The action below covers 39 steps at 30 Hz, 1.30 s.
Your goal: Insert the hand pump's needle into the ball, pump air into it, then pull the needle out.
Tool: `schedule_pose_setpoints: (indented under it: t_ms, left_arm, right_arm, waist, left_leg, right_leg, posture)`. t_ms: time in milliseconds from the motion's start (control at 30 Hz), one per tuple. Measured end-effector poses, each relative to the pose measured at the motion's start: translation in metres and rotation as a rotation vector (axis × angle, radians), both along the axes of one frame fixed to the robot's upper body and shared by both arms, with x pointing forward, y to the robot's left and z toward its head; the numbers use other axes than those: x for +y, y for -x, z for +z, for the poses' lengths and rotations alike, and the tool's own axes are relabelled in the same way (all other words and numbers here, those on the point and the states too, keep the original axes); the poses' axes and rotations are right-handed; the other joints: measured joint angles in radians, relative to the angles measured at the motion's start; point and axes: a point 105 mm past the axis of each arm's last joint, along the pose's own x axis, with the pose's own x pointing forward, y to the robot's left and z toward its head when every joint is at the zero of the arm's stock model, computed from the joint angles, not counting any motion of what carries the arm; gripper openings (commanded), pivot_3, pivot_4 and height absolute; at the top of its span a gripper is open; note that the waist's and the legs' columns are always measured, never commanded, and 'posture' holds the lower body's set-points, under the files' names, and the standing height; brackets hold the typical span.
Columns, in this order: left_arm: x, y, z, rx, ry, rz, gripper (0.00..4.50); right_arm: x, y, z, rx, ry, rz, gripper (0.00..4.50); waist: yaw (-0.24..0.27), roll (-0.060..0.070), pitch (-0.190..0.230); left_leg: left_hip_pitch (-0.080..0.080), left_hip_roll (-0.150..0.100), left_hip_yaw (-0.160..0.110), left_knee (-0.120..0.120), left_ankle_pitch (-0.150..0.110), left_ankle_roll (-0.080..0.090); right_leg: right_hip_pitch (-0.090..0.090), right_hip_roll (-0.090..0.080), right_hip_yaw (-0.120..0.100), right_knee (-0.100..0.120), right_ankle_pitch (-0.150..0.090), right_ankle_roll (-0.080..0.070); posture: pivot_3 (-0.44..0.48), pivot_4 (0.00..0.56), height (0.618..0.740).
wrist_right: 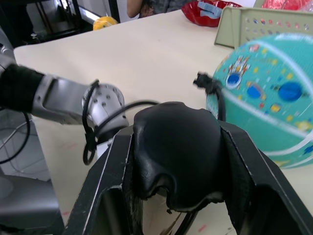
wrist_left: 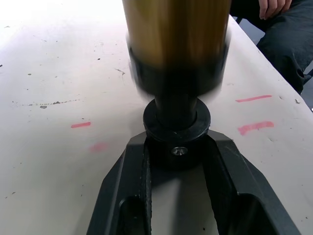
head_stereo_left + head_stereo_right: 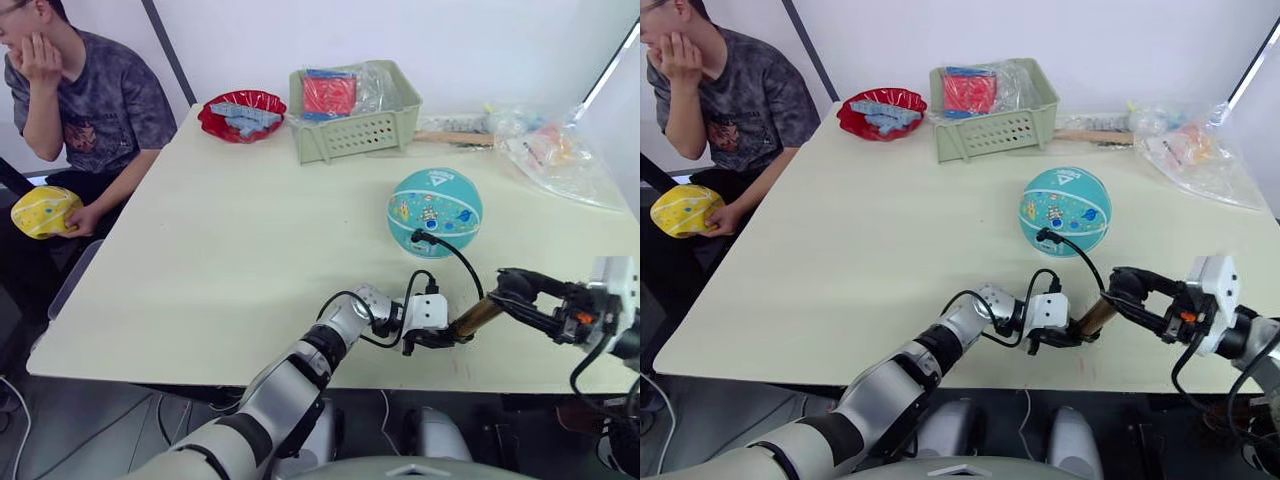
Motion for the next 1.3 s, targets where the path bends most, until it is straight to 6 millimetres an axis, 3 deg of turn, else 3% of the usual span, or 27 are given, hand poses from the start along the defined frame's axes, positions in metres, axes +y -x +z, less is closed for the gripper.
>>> schedule_pose_setpoints:
  t_ms: [367, 533, 667, 933, 1300]
  left_arm:
    - [-0.001, -0.001, 0.002, -0.005, 0.000, -0.003, 1.10]
    - [-0.001, -0.002, 0.002, -0.007, 0.000, -0.003, 1.10]
    - [-0.001, -0.001, 0.002, -0.007, 0.001, -0.005, 1.10]
    - [-0.001, -0.001, 0.000, -0.002, -0.001, 0.003, 1.10]
    - [0.002, -0.001, -0.004, 0.011, -0.015, 0.014, 1.10]
  right_arm:
    - [-0.006, 0.006, 0.074, -0.110, -0.005, 0.028, 1.62]
    - [-0.008, 0.009, 0.089, -0.096, -0.001, 0.036, 1.62]
    - [-0.007, 0.008, 0.090, -0.068, -0.013, 0.023, 1.62]
    - [-0.003, 0.008, 0.059, -0.032, 0.001, 0.003, 1.62]
    - [0.015, -0.005, -0.017, 0.028, 0.005, -0.026, 1.62]
  waist:
    - [0.000, -0.001, 0.006]
    - [0.000, -0.001, 0.007]
    - [0.000, -0.002, 0.008]
    - [0.000, -0.006, 0.005]
    - [-0.002, -0.015, -0.006]
  left_leg:
    - [-0.001, -0.001, 0.000, 0.001, 0.000, 0.000]
    - [-0.001, -0.001, 0.000, 0.001, 0.000, 0.000]
    - [-0.002, -0.001, 0.000, 0.001, 0.000, 0.000]
    - [0.000, -0.001, -0.001, 0.001, 0.000, 0.000]
    - [0.002, -0.001, -0.004, 0.001, 0.000, 0.000]
  right_leg:
    - [0.000, -0.002, -0.001, 0.000, 0.000, 0.000]
    - [0.000, -0.003, -0.001, -0.001, 0.000, 0.000]
    - [0.000, -0.003, -0.001, -0.001, 0.000, 0.000]
    - [0.001, -0.002, -0.002, -0.001, 0.000, 0.000]
    - [0.002, 0.000, -0.003, 0.000, 0.000, 0.001]
  posture:
    - [0.000, 0.150, 0.738]
    - [0.000, 0.150, 0.738]
    - [0.000, 0.150, 0.738]
    - [0.000, 0.150, 0.738]
    - [0.000, 0.150, 0.738]
